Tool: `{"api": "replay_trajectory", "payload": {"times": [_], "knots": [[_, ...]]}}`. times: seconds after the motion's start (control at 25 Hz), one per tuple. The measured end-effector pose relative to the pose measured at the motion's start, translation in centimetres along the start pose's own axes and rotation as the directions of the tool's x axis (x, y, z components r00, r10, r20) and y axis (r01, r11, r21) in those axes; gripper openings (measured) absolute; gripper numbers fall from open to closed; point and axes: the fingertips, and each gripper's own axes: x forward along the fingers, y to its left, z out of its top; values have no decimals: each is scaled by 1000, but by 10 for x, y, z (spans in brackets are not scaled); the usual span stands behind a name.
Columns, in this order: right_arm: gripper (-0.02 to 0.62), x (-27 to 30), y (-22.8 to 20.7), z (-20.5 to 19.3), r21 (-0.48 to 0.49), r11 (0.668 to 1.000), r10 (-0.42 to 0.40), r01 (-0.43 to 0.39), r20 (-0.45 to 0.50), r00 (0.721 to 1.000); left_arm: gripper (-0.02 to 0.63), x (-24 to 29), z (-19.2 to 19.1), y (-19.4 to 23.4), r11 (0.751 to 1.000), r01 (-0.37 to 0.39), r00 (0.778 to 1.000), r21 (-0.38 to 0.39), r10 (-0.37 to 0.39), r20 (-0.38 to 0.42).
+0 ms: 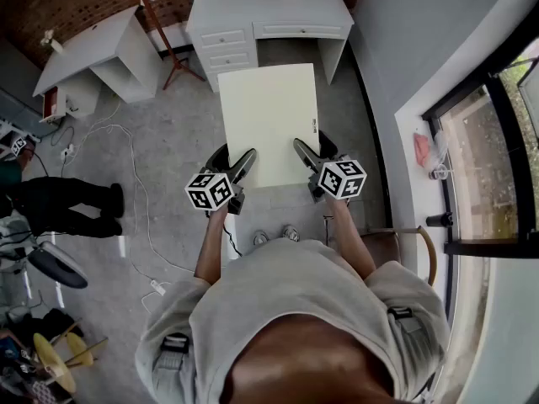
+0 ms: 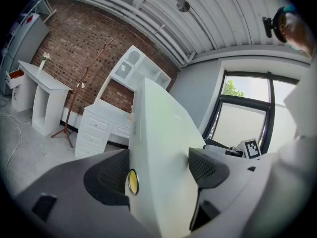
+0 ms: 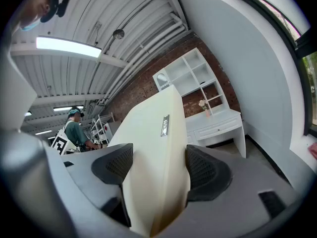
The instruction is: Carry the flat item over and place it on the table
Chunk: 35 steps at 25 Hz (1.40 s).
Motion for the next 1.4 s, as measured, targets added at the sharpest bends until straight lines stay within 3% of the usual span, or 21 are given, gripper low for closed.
{"api": "replay_trajectory", "payload": {"times": [0.76,1.4], "knots": [[356,3,-11,6,-9,1000,12,-12,-10,1000,370,11,0,-2,1000,-8,1000,-3,8,-6],[354,5,-64,27,-32,998,49,-50,-27,998,370,61,-6,-23,999,-48,999,-25,48,8]]}}
